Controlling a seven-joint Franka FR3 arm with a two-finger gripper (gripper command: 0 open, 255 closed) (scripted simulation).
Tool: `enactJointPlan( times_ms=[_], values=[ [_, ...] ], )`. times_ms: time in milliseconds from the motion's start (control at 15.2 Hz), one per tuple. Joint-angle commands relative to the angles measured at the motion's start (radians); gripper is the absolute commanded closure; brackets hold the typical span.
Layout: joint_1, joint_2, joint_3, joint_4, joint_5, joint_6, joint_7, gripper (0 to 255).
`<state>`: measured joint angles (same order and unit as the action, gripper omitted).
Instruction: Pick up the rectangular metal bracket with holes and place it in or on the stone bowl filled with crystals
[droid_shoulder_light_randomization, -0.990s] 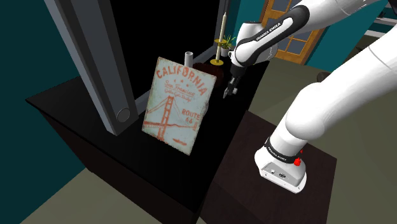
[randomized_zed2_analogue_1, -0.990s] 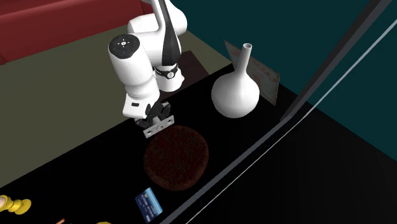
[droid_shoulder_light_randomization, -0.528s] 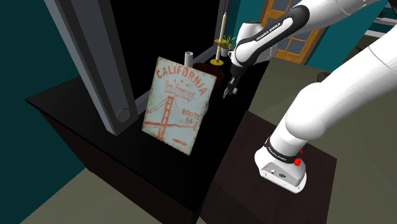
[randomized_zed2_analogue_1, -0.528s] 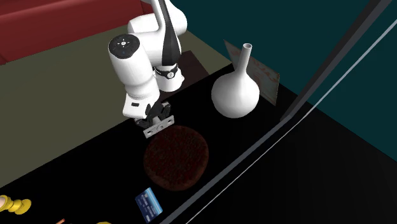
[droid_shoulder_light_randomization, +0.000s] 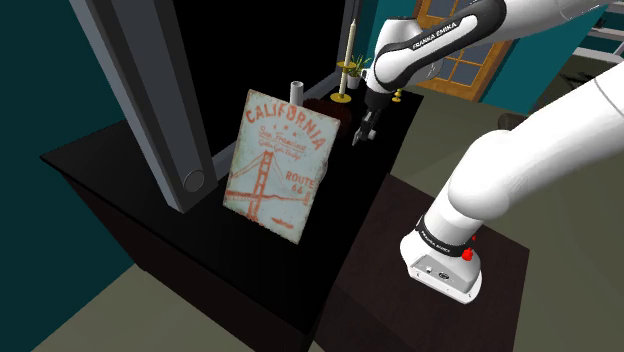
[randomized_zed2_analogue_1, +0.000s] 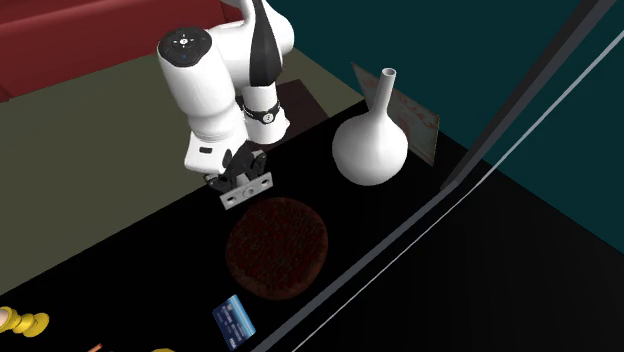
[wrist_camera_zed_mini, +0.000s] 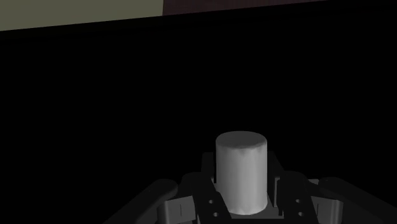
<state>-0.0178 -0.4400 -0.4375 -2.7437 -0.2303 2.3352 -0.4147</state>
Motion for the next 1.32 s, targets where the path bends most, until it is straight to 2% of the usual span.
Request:
enactJointPlan(
  times_ms=[0, 1254],
  values=[
    [-0.002, -0.021, 0.006, 0.014, 0.0, -0.035, 0.002, 255],
    [-0.005, -0.163, 0.068, 0.18, 0.021, -0.342, 0.012, 255]
  ],
)
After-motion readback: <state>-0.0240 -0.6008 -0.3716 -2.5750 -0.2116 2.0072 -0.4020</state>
